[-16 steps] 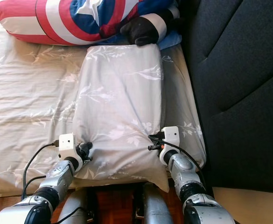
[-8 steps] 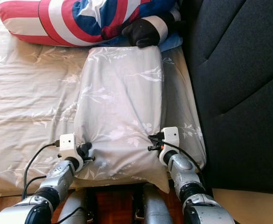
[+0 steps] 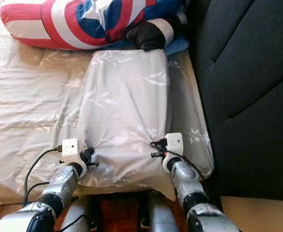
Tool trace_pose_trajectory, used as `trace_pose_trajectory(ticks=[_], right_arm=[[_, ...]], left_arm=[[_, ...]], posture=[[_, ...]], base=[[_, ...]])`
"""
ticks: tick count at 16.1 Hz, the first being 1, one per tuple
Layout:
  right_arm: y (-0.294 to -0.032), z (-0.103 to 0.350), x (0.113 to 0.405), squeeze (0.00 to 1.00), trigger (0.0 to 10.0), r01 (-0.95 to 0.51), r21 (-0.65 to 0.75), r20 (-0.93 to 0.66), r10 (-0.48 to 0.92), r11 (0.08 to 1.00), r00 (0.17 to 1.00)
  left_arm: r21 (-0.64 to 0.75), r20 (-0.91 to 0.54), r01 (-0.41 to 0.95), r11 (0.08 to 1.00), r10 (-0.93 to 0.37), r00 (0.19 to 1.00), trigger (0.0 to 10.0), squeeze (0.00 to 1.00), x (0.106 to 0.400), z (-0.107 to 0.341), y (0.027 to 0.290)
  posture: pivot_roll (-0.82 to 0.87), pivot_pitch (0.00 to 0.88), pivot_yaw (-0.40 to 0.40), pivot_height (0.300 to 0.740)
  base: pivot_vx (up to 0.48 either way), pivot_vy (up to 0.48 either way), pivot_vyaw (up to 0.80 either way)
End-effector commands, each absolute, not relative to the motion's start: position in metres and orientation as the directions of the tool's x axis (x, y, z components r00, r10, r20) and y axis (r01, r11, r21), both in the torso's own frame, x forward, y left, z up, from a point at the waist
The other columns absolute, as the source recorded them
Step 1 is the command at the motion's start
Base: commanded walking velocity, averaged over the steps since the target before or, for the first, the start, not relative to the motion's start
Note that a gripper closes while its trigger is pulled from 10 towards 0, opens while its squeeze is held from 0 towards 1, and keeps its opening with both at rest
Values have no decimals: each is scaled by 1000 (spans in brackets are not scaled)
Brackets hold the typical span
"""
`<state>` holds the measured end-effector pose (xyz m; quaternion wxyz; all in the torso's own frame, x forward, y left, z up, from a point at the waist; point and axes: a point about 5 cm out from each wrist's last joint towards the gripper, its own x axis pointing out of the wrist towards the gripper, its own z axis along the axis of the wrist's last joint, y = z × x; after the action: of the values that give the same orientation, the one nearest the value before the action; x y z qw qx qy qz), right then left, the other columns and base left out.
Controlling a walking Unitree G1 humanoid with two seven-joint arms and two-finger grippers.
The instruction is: Clean up the room
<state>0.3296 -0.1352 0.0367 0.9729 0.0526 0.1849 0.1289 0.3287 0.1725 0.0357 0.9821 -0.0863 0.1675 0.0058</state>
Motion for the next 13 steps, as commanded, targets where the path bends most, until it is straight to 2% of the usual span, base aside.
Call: trace_pose_trajectory(ticks=[1,3,7,10,13], right_arm=[[-152,16,313,0,10000,-152,130,-422,194,980,886],[-155,13,308,0,10000,-120,130,-397,162,984,903],[-152,11,298,0,10000,-115,163,-326,163,980,931],[-161,11,294,0,10000,-50,157,-315,98,986,944],[-163,10,291,0,10000,-43,159,-312,92,986,946]], left_arm=[[-153,-383,-89,984,24,923,10000,0,314,19,182],[-104,-301,-5,995,-27,953,10000,0,315,26,177],[-151,-203,-39,988,7,979,10000,0,317,37,181],[-176,-172,-45,983,14,985,10000,0,321,43,178],[-175,-187,-46,984,13,982,10000,0,321,41,178]], posture=[[-83,252,-110,671],[-64,239,-101,671],[-50,207,-86,671],[-45,175,-76,705],[-47,151,-65,735]], base=[[0,0,0],[0,0,0],[0,0,0],[0,0,0],[0,0,0]])
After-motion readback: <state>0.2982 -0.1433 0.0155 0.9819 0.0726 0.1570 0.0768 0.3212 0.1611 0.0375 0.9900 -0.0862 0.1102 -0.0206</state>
